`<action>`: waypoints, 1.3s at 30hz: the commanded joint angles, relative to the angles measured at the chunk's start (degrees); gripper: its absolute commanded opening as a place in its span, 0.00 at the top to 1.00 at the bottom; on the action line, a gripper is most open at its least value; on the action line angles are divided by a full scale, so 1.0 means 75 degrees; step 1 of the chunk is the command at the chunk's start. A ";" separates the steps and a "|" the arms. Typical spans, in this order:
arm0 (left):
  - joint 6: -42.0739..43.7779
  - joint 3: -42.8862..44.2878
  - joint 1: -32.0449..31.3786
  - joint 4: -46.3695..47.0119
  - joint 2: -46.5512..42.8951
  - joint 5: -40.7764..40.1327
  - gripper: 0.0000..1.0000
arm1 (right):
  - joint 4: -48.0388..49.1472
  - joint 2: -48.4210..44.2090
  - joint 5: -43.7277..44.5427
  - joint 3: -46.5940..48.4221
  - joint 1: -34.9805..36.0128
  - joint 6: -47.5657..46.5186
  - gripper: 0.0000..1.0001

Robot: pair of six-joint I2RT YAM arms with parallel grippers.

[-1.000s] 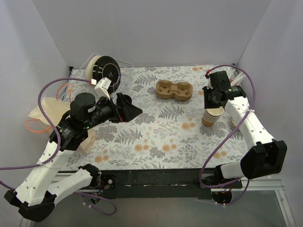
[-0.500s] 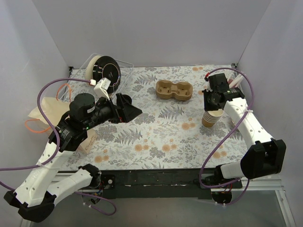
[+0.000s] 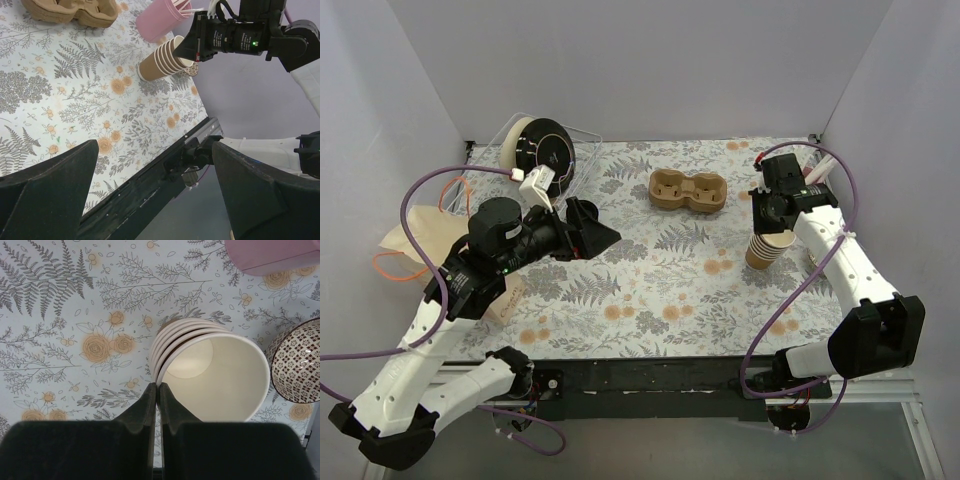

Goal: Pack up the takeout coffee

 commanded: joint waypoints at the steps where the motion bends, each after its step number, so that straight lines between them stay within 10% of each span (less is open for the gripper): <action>1: 0.0035 -0.0082 0.0012 0.0084 -0.0069 0.0029 0.02 | -0.0164 -0.0124 0.0277 0.0453 -0.0033 -0.0125 0.94; 29: 0.0667 0.0480 0.0024 -0.0408 0.0048 -0.0532 0.02 | -0.2238 0.0367 0.0736 0.4109 0.0049 -0.0442 0.99; 39: 0.0984 0.0668 0.0013 -0.0888 -0.0011 -0.1798 0.02 | -0.1372 -0.0241 0.0474 0.3433 0.2753 0.0809 0.99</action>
